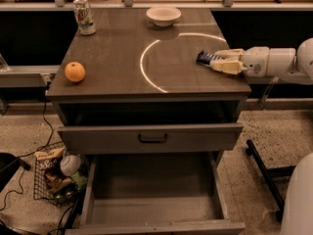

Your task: Move rxbar blueberry near 7up can

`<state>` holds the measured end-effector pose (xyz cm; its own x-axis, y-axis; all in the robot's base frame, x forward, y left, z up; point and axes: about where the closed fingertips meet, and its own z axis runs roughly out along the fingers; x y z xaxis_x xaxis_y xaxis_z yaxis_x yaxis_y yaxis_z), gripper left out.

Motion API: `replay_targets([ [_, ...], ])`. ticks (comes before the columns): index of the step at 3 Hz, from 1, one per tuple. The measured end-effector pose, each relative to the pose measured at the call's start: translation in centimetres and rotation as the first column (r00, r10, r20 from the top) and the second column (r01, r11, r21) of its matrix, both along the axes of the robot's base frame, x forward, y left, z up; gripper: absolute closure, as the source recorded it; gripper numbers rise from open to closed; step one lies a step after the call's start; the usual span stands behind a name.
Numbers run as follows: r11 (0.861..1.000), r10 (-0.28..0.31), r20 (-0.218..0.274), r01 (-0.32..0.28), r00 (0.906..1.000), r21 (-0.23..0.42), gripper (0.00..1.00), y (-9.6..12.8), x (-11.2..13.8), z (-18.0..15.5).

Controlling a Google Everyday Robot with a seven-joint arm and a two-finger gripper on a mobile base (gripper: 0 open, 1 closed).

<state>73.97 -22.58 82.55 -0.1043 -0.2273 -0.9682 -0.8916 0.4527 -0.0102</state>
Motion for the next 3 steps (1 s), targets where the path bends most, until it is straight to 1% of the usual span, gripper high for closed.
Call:
replay_targets([
  [1,1.0,0.0,0.0,0.0,1.0,0.0,1.0,0.03,0.01,0.1],
  [3,1.0,0.0,0.0,0.0,1.0,0.0,1.0,0.04,0.01,0.1],
])
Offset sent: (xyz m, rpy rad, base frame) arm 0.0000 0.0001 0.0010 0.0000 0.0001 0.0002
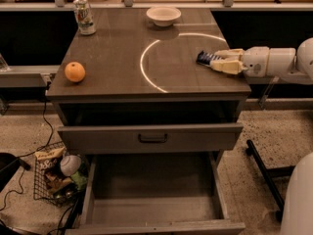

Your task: Move rxbar blueberry near 7up can

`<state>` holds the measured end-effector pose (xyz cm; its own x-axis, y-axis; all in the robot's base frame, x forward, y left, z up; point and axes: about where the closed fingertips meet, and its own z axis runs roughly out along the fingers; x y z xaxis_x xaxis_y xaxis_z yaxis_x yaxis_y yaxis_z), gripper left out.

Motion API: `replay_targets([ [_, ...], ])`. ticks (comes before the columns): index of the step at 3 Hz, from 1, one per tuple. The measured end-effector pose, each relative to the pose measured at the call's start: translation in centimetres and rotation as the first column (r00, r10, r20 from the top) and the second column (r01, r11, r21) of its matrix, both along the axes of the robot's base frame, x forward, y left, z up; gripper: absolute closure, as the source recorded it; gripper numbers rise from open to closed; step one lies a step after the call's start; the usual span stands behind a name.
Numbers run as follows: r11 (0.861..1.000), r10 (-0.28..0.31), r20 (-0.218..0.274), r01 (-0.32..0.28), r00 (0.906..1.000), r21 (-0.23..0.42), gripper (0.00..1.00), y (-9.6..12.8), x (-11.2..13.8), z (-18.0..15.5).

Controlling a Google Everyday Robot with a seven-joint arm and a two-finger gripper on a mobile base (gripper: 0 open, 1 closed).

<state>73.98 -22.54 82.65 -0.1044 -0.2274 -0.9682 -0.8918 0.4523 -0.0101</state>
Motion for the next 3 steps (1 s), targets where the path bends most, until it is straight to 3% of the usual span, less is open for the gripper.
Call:
replay_targets([
  [3,1.0,-0.003,0.002,0.003,1.0,-0.009,1.0,0.12,0.13,0.35],
])
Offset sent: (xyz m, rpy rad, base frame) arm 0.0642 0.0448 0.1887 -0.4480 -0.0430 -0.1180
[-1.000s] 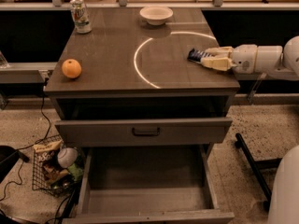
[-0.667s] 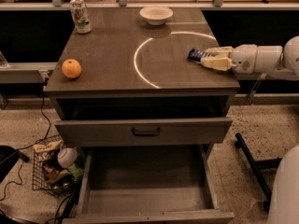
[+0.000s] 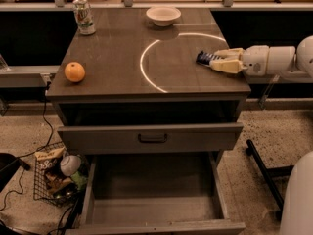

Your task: Move rxbar blueberry near 7up can

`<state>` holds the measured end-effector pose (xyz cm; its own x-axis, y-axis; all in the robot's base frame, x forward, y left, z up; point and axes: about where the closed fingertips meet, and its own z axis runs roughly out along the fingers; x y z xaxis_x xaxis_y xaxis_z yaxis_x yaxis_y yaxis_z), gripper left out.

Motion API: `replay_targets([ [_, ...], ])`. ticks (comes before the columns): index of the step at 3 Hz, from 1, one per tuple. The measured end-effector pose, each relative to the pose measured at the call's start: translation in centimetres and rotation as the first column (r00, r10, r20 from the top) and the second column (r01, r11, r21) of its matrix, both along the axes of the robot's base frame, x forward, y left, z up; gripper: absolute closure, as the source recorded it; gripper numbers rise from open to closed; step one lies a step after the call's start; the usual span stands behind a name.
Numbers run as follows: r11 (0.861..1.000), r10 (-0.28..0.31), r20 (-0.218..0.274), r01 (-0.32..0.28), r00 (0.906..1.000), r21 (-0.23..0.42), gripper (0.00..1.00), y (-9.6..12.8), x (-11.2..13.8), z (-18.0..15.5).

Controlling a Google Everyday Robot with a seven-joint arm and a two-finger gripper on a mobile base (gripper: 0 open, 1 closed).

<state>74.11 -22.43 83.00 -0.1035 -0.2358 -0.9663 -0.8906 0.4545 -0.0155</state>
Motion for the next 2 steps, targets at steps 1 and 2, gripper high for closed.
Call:
replay_targets([
  [1,1.0,0.0,0.0,0.0,1.0,0.0,1.0,0.0,0.0,0.0],
  [2,0.993,-0.043,0.03,0.046,0.9986,-0.111,1.0,1.2,1.7,4.9],
])
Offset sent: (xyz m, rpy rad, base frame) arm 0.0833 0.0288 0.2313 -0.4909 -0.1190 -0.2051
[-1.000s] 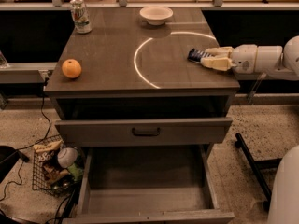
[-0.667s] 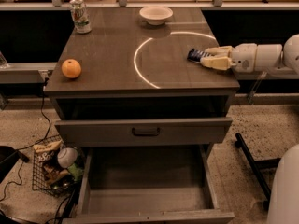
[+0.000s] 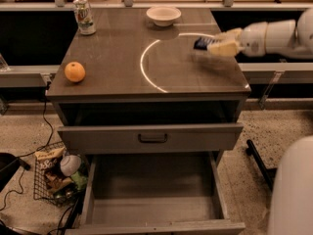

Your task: Move rxbar blueberry near 7up can

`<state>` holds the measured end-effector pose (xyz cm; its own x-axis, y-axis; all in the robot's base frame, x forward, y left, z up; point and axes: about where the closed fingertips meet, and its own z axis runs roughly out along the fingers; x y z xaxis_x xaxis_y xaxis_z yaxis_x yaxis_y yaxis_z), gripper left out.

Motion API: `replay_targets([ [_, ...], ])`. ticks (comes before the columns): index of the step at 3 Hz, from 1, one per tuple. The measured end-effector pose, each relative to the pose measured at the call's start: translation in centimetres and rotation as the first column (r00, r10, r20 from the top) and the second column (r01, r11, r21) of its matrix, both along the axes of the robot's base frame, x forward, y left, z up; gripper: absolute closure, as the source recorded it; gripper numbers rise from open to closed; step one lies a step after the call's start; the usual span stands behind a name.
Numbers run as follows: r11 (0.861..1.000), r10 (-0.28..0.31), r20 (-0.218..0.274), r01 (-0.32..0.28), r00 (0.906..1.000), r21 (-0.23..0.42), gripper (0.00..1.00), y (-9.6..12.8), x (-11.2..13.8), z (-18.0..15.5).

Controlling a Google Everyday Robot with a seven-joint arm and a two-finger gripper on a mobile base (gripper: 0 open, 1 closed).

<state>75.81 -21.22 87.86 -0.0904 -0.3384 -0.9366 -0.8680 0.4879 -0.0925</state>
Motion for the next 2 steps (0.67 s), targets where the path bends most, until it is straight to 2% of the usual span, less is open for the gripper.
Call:
replay_targets([
  [1,0.986,-0.058,0.053,0.066,0.9969,-0.152,1.0,2.1,2.1,7.6],
  [2,0.971,-0.079,0.081,0.095,0.9936,-0.221,1.0,3.9,3.1,10.9],
])
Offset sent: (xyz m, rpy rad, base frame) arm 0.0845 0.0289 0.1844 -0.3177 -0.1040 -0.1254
